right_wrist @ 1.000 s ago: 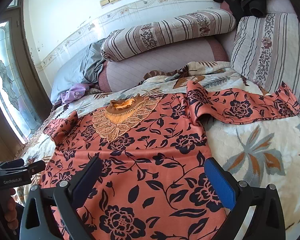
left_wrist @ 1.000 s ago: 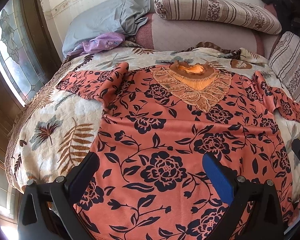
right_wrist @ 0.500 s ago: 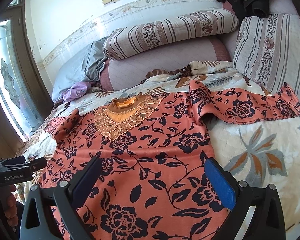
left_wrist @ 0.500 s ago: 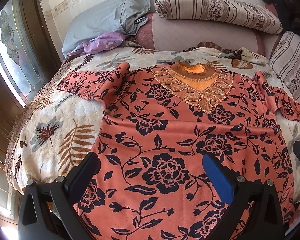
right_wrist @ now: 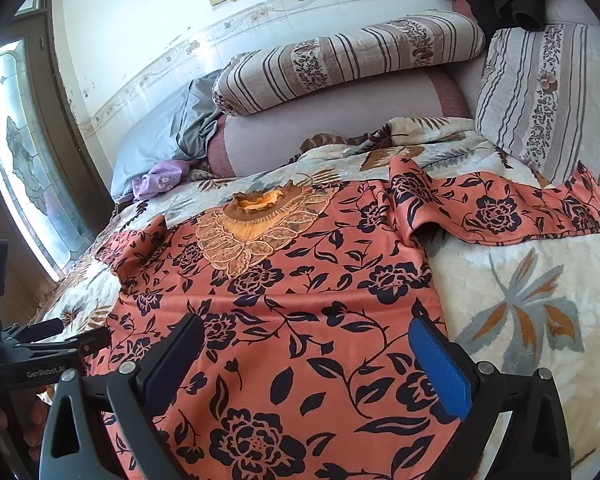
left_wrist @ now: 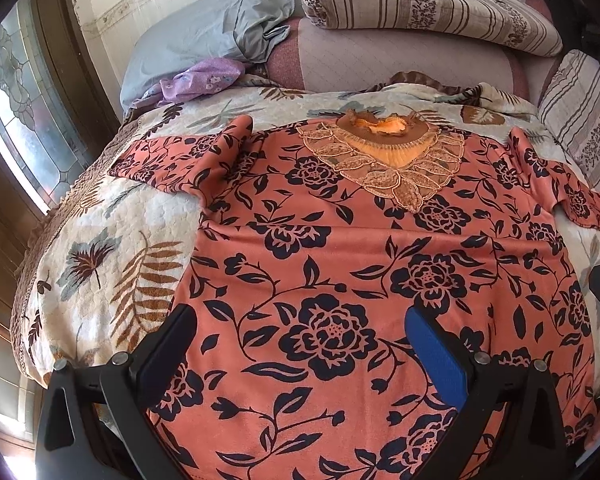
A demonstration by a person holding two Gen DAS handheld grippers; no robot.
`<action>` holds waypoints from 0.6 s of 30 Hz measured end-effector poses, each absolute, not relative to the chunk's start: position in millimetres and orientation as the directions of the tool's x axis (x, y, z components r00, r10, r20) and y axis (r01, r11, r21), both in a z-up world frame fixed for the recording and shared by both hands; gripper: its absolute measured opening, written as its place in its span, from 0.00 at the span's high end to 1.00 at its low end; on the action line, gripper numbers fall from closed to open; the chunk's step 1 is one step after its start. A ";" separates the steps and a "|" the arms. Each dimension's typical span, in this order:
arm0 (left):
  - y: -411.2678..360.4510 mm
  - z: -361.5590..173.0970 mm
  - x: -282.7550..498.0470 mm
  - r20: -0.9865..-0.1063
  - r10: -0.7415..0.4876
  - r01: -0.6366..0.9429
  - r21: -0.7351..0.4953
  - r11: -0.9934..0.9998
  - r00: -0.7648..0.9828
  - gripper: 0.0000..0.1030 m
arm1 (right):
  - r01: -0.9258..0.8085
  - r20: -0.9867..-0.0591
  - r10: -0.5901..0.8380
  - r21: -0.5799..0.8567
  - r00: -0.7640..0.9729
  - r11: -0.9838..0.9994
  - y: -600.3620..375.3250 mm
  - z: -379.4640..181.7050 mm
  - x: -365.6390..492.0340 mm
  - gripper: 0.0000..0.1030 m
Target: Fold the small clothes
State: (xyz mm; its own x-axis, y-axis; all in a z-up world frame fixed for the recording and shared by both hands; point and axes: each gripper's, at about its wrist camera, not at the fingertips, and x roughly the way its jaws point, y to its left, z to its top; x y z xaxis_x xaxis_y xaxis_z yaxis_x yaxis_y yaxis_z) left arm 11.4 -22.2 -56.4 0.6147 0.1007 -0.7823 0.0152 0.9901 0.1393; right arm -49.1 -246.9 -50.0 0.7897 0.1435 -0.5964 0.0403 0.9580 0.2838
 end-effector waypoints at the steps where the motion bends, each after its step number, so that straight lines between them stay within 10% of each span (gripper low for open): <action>1: -22.2 -55.7 11.3 -0.781 0.102 0.015 0.141 0.990 0.616 0.00 | 0.040 -0.596 0.145 0.285 0.790 0.958 -247.2 -50.1 -49.1 0.00; 18: 21.9 -81.8 33.4 -0.817 0.098 -0.031 0.098 0.995 0.568 0.00 | 0.146 -0.548 0.221 0.547 0.807 0.824 -318.5 -50.7 -70.8 0.00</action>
